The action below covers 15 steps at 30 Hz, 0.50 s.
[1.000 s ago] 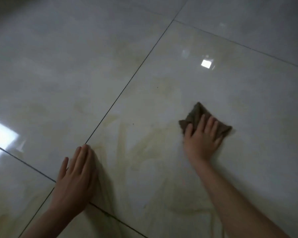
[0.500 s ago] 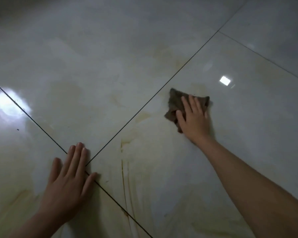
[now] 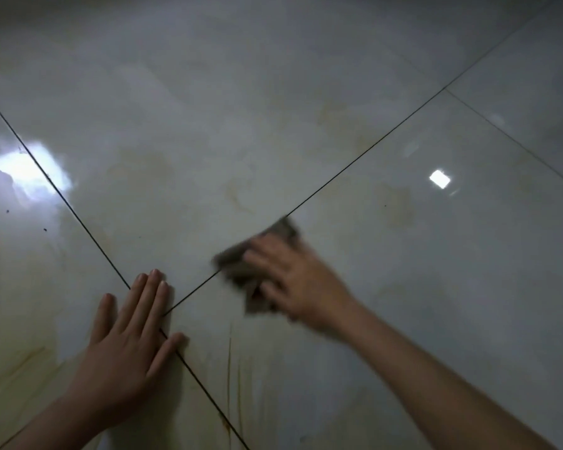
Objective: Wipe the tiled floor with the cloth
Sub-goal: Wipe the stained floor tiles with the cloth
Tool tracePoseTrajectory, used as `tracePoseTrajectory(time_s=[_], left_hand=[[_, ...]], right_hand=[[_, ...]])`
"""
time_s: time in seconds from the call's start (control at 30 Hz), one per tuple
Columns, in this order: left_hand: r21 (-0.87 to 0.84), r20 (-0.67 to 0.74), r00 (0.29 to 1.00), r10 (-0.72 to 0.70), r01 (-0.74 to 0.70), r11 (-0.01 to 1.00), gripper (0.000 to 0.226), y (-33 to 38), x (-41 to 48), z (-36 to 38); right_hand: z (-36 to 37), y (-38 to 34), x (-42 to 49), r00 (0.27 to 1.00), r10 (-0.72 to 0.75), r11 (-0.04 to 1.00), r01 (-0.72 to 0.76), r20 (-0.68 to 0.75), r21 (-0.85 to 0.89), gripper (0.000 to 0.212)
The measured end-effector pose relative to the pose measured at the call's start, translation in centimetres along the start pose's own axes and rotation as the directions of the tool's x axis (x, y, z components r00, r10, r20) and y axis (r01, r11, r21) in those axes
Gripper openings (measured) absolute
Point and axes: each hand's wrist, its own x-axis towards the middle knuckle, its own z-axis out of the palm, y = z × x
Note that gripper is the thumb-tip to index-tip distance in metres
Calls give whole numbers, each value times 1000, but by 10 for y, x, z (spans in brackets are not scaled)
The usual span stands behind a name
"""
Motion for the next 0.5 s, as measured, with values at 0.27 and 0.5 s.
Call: tracePoseTrajectory(time_s=[0.27, 0.5], left_hand=[[-87, 30, 999, -15, 18, 996, 72, 4, -1, -3], [-465, 114, 992, -56, 103, 879, 83, -10, -1, -5]], right_hand=[[17, -33, 28, 719, 668, 742, -664, -190, 93, 55], [43, -128, -6, 987, -134, 990, 136, 89, -23, 55]])
